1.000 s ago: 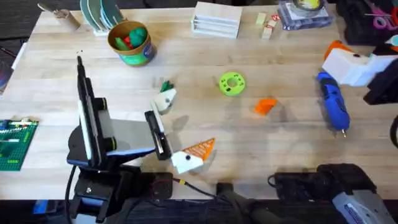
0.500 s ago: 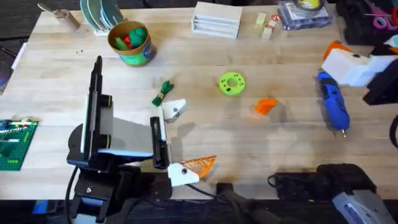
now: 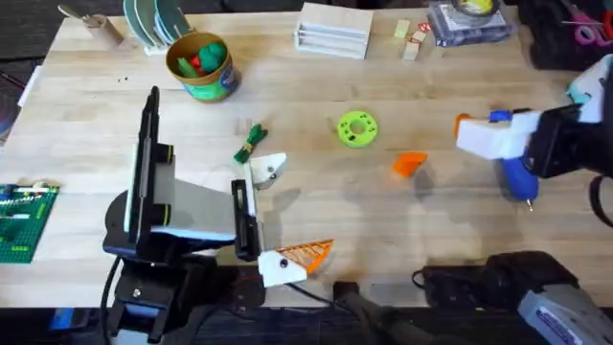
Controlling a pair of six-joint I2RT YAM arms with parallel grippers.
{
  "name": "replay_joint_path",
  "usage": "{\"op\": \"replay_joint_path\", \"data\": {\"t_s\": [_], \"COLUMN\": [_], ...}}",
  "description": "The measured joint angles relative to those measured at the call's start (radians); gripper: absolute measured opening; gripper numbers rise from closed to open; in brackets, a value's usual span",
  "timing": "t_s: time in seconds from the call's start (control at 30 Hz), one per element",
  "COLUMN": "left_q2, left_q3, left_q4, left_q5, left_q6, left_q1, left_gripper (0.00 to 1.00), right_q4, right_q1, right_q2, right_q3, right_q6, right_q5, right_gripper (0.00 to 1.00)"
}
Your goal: Pick up the gripper from the table and insert it into the empty holder that is missing its gripper. Then pick up a screw, insert it into the mounting hole, and use the screwdriver to tighten it. Finally, clean up the table by picking up the vegetable and placing it into the bucket.
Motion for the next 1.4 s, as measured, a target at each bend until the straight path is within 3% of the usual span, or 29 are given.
{"op": "replay_joint_path", "data": {"t_s": [0.23, 0.6, 0.93, 1.13, 1.17, 1.4], "left_q2": [0.0, 0.0, 0.0, 0.0, 0.0, 0.0], "left_q3": [0.0, 0.0, 0.0, 0.0, 0.0, 0.0], "left_q4": [-0.067, -0.073, -0.073, -0.073, -0.073, -0.073], "left_q5": [-0.005, -0.004, -0.004, -0.004, -0.004, -0.004], "left_q6": [-0.004, -0.006, -0.006, -0.006, -0.006, -0.006], "left_q1": [0.0, 0.0, 0.0, 0.0, 0.0, 0.0], "left_gripper": [0.993, 0.994, 0.993, 0.993, 0.993, 0.993], "right_q4": [-0.151, -0.116, -0.061, -0.03, -0.02, 0.009], "right_q1": [0.105, 0.138, 0.247, 0.273, 0.273, 0.273], "right_q2": [0.161, 0.407, 0.557, 0.636, 0.661, 0.67], "right_q3": [0.023, 0.023, 0.023, 0.023, 0.023, 0.023], "right_q6": [-0.114, -0.193, -0.268, -0.298, -0.303, -0.311], "right_q5": [0.002, 0.005, 0.049, 0.075, 0.082, 0.092], "right_gripper": [0.991, 0.993, 0.981, 0.868, 0.78, 0.48]}}
